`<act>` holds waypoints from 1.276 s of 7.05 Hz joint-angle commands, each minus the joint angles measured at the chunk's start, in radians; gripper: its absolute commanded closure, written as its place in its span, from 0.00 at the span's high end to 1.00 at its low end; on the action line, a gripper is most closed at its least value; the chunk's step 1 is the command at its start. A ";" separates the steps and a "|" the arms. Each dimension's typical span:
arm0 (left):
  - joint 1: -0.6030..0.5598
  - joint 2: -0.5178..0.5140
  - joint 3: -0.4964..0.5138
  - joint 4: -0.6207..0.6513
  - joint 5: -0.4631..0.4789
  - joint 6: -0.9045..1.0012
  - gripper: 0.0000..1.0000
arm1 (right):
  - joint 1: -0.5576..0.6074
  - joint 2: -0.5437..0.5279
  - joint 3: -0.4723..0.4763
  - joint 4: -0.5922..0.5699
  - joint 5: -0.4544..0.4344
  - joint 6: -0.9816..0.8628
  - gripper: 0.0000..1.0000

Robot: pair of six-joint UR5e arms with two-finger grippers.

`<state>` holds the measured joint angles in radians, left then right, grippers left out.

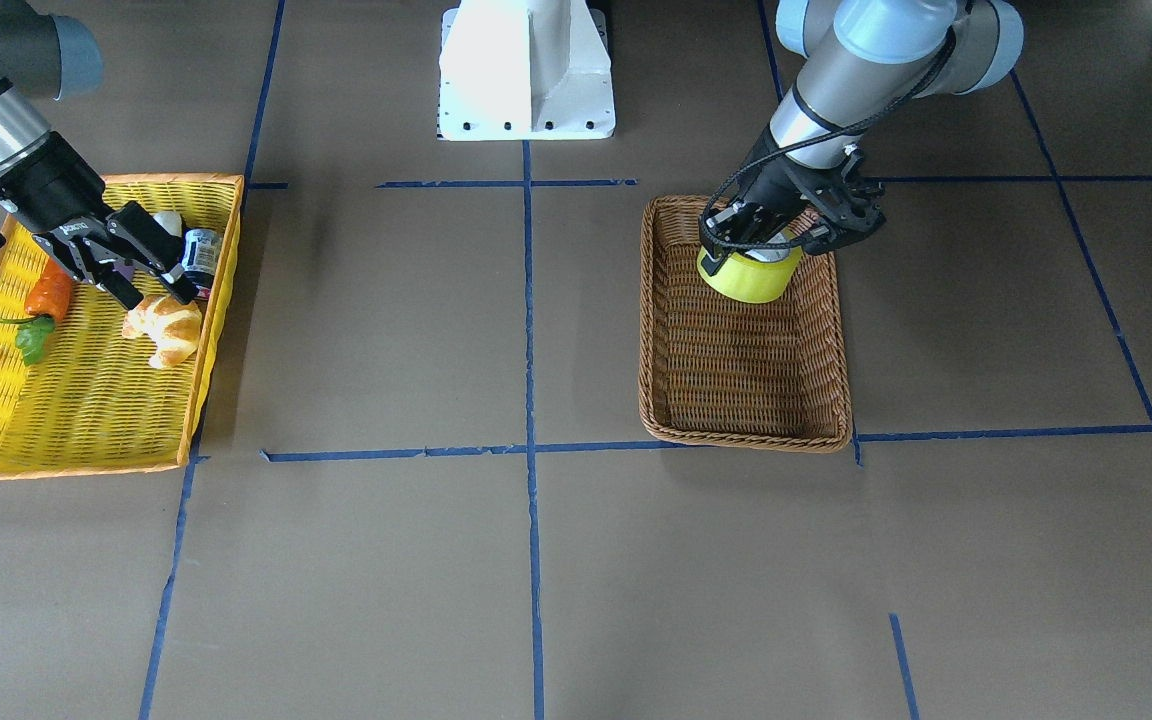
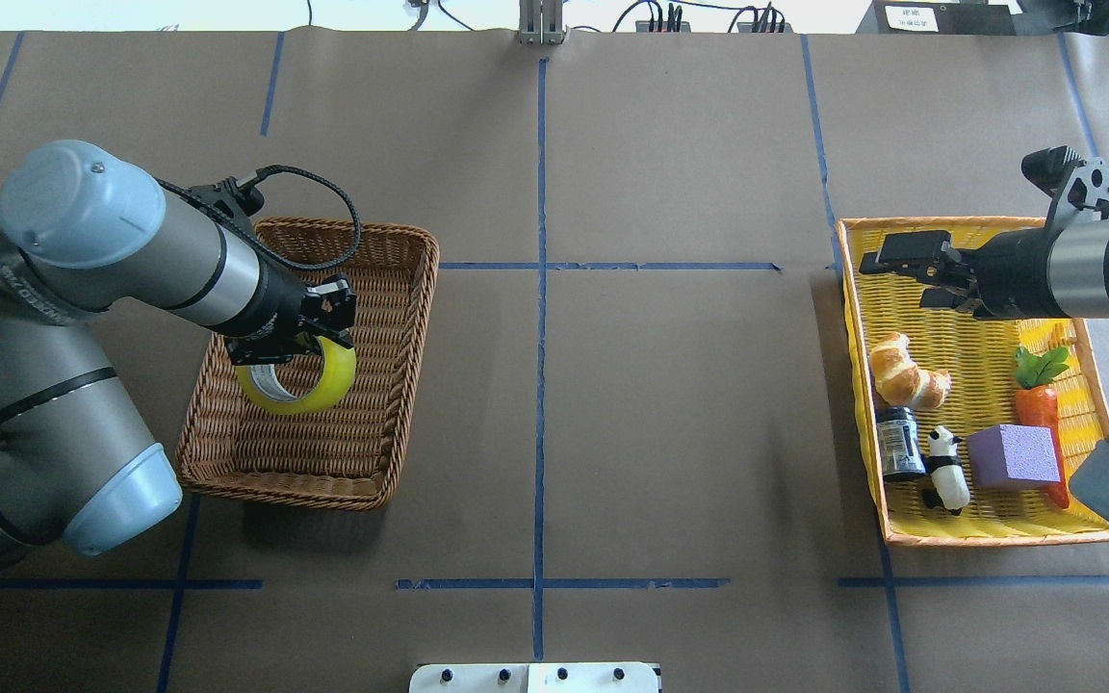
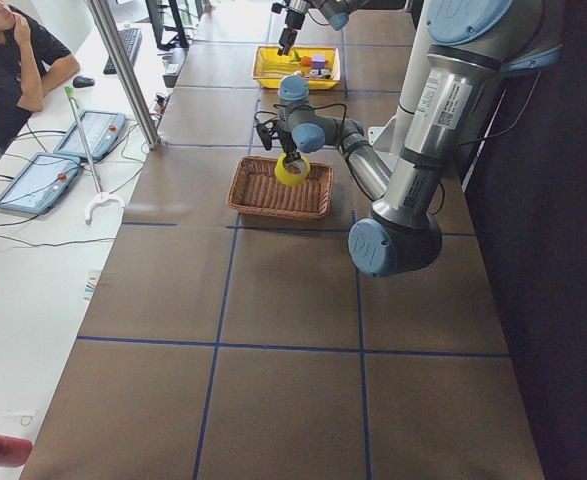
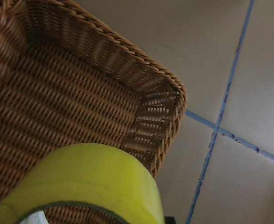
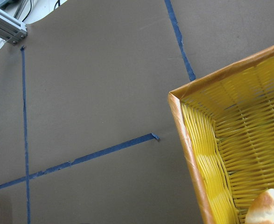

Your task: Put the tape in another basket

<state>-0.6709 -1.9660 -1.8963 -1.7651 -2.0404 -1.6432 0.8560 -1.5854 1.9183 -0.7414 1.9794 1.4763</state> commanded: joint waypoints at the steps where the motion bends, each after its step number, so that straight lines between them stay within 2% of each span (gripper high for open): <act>1: 0.017 -0.050 0.104 0.030 0.000 -0.007 0.00 | -0.003 0.002 0.001 -0.004 -0.001 -0.004 1.00; 4: 0.024 -0.088 0.185 0.029 0.020 -0.001 0.00 | -0.005 0.013 0.001 -0.003 0.010 -0.002 1.00; 8: 0.028 -0.093 0.212 0.022 0.029 0.002 0.12 | -0.008 0.028 -0.002 0.000 0.010 -0.001 1.00; 9: 0.028 -0.090 0.212 0.022 0.029 0.003 0.53 | -0.008 0.028 -0.002 0.000 0.009 -0.001 1.00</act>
<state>-0.6433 -2.0590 -1.6852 -1.7420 -2.0114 -1.6410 0.8484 -1.5591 1.9163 -0.7412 1.9893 1.4756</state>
